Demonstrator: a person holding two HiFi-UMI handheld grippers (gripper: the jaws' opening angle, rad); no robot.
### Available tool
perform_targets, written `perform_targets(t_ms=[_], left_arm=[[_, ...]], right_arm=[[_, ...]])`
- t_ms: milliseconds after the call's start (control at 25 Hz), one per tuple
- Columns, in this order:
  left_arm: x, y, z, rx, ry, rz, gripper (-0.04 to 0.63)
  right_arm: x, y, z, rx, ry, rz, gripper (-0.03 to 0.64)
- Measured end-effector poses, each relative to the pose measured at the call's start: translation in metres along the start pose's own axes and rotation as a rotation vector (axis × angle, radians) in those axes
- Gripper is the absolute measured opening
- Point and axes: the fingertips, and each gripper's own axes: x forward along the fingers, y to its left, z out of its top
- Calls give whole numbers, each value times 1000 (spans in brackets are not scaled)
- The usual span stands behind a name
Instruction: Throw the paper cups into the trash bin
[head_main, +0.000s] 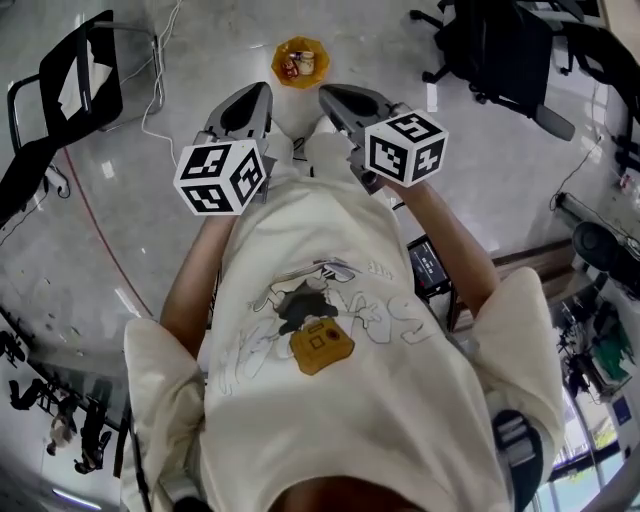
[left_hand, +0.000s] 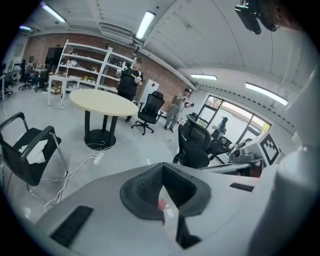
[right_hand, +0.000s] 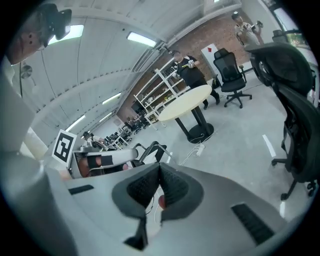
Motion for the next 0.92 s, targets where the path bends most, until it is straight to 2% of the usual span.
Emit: perform_targets(t_ms=[240,480,920], left_arm=[[-48,-29,40,57,-105,-24,6],[-65,-23,54,74,-148,-5,6],[-71,-27,43,59,-128,-22,6]], right_arm=[[-34,45,25,-109,-75,-14,6],[-37,70,32,-177,-103,-4,6],[-43,72,26,-171,-107,-22,6]])
